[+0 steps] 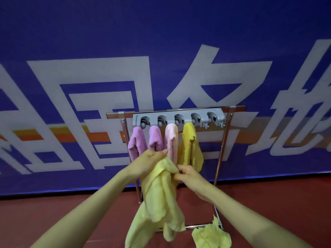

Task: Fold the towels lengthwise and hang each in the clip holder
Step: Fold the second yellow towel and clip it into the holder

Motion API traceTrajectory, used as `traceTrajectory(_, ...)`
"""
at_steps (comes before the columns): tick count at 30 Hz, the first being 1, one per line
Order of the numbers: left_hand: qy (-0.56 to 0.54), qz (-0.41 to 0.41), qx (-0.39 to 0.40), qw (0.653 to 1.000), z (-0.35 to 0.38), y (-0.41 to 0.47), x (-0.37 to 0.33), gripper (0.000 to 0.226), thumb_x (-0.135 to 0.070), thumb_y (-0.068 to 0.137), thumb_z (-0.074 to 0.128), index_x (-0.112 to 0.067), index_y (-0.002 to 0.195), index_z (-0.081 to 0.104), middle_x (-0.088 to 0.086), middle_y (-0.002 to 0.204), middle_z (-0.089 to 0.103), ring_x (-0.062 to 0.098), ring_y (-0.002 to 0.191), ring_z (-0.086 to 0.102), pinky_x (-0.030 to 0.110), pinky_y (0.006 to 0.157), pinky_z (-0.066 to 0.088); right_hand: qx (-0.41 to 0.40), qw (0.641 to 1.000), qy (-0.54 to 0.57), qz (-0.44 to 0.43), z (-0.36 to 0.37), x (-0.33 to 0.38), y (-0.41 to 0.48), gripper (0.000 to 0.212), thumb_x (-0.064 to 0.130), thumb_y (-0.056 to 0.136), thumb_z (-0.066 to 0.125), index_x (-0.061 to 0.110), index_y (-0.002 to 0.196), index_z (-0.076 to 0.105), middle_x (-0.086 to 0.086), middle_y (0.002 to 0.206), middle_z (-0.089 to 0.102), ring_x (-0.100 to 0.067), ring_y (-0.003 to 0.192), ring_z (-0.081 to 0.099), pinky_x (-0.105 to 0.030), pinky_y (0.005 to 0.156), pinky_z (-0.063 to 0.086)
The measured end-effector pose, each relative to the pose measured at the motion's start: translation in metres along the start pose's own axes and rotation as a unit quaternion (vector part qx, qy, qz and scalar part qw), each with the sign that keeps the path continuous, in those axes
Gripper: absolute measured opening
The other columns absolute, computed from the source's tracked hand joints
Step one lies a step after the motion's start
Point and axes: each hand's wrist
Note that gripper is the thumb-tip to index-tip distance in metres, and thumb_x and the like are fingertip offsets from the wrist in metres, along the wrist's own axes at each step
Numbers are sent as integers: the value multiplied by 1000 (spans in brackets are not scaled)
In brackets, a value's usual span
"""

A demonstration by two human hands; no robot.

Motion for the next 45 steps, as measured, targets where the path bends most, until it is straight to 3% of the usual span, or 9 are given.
traceTrajectory(4, 40, -2, 34, 999, -21, -4, 3, 46, -46, 88, 61, -5, 68, 69, 3, 61, 60, 8, 57, 54, 20, 62, 44, -43, 999, -3, -29, -3, 8, 13, 22, 2, 88, 53, 8, 69, 44, -5, 61, 37, -13, 59, 36, -27, 54, 27)
traceTrajectory(8, 248, 13, 47, 968, -36, -13, 8, 31, -39, 74, 75, -25, 52, 60, -9, 52, 50, 4, 49, 44, 15, 49, 35, -63, 995, -37, -70, -4, 17, 27, 25, 4, 83, 59, 11, 64, 45, -2, 59, 34, -7, 55, 33, -28, 52, 24)
traceTrajectory(12, 450, 11, 8, 893, -46, -15, 16, 34, -39, 80, 59, -8, 66, 53, -1, 58, 46, 16, 57, 43, 32, 54, 35, 5, 985, -154, -84, -15, 28, 33, 33, 24, 72, 72, 24, 49, 48, 6, 54, 36, -5, 54, 34, -28, 54, 25)
traceTrajectory(16, 535, 15, -41, 844, -45, -16, 16, 30, -32, 92, 43, -15, 68, 44, -5, 62, 39, 22, 68, 44, 33, 57, 33, 88, 943, -307, -91, -35, 40, 29, 34, 25, 75, 75, 15, 56, 49, 1, 59, 36, -7, 58, 34, -28, 55, 23)
traceTrajectory(23, 254, 55, -276, 925, -46, -12, 17, 35, -21, 90, 39, -9, 57, 44, 4, 56, 47, 19, 55, 42, 38, 55, 37, 40, 886, -461, -36, -76, 28, 27, 9, 6, 76, 61, 13, 70, 63, -3, 71, 55, -17, 69, 54, -29, 59, 36)
traceTrajectory(28, 25, 62, -420, 905, -33, -11, 12, 36, -5, 92, 32, -7, 63, 53, 9, 58, 46, 13, 53, 42, 27, 49, 33, 6, 883, -468, 30, -107, -5, 24, 12, 6, 75, 60, 9, 77, 71, -10, 76, 66, -26, 71, 63, -33, 55, 40)
traceTrajectory(33, -220, 22, -531, 818, -37, -14, 14, 37, -18, 91, 29, -15, 72, 60, 3, 66, 50, 14, 59, 45, 29, 52, 34, -56, 876, -472, 80, -135, -32, 13, 19, 4, 74, 53, 14, 61, 63, -10, 71, 61, -30, 68, 62, -36, 52, 37)
traceTrajectory(39, -250, -20, -553, 795, -39, -19, 30, 34, -21, 90, 29, -17, 81, 62, -1, 76, 58, 16, 69, 54, 30, 57, 42, -128, 905, -394, 93, -160, -41, 6, 26, -6, 76, 51, 11, 67, 69, -14, 75, 69, -32, 80, 65, -34, 62, 48)
traceTrajectory(45, -141, -42, -483, 863, -29, -23, 63, 27, -11, 91, 39, -18, 74, 60, 4, 76, 60, 22, 78, 55, 30, 62, 44, -198, 971, -131, 10, -148, -1, 4, 21, -8, 79, 61, 8, 72, 72, -6, 70, 68, -15, 73, 62, -20, 67, 49)
Point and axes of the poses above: each hand's wrist, its own y-axis towards the middle knuckle, its own z-axis out of the palm, x = y × z
